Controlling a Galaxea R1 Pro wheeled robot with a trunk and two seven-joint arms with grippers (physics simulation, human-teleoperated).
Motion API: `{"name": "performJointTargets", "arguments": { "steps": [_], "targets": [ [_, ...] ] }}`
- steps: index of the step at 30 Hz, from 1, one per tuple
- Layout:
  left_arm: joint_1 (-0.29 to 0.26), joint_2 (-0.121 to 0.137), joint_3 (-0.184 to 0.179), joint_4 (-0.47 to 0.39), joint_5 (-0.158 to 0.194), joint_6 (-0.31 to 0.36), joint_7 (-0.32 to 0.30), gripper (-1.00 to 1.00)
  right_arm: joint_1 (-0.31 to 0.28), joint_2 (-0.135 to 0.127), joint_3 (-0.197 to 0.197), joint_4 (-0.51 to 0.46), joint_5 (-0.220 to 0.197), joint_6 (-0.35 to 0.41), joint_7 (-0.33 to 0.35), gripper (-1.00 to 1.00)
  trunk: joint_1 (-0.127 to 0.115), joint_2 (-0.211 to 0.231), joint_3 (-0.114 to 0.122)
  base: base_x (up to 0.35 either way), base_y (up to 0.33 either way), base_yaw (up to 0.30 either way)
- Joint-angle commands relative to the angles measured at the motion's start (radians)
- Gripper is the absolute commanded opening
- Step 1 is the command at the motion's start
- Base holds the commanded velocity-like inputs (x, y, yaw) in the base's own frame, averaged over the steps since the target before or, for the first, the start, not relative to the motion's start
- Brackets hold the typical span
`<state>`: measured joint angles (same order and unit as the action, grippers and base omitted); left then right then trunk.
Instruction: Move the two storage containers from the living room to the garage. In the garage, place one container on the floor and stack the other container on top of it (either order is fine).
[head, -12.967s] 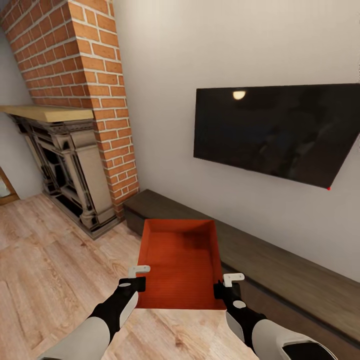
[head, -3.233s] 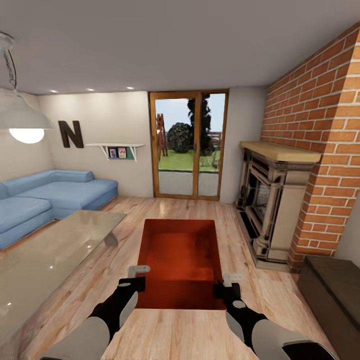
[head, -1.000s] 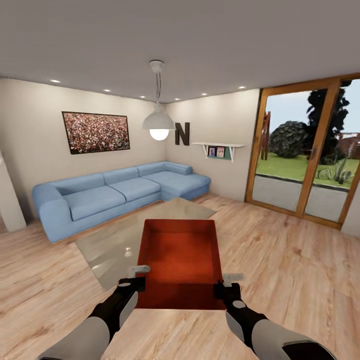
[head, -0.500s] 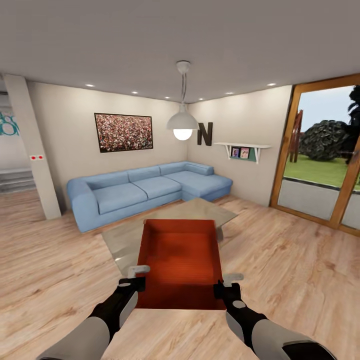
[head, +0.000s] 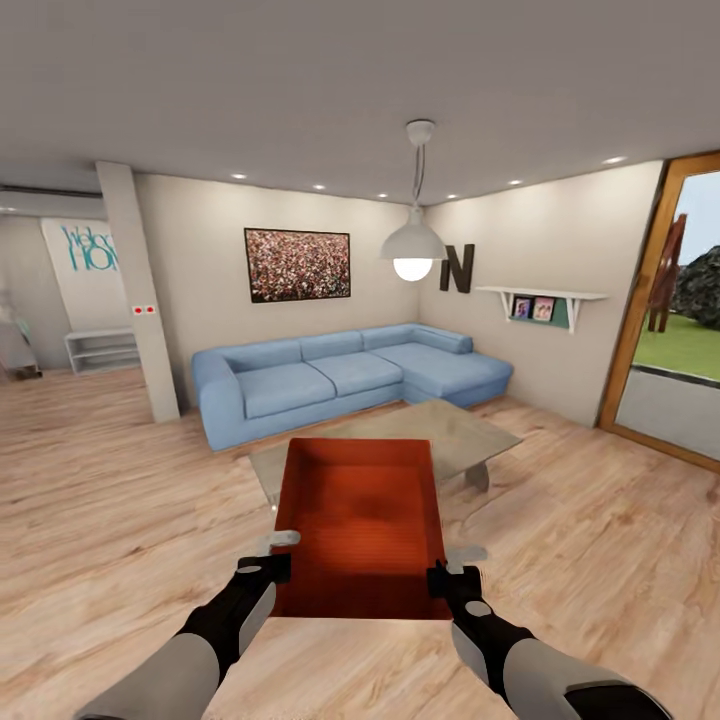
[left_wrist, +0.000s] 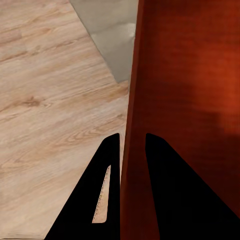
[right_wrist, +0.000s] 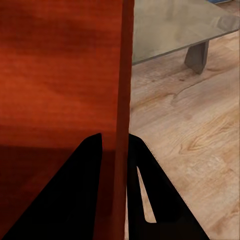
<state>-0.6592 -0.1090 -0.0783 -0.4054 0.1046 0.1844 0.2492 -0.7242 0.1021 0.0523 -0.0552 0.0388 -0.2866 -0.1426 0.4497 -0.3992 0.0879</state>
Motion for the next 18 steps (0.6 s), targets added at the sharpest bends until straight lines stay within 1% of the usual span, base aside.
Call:
{"name": "performJointTargets", "arguments": {
  "steps": [1, 18],
  "targets": [
    [0.0, 0.0, 0.014, -0.004, -0.02, -0.065, 0.015, -1.0, 0.0, 0.008, -0.048, 0.002, 0.007, 0.0, -0.002, -1.0, 0.0, -0.001, 0.0, 0.0, 0.0, 0.3],
    [0.0, 0.001, 0.014, -0.004, -0.02, -0.065, 0.015, -1.0, 0.0, 0.008, -0.048, 0.002, 0.007, 0.0, -0.002, -1.0, 0.0, -0.001, 0.0, 0.0, 0.0, 0.3]
  ]
}}
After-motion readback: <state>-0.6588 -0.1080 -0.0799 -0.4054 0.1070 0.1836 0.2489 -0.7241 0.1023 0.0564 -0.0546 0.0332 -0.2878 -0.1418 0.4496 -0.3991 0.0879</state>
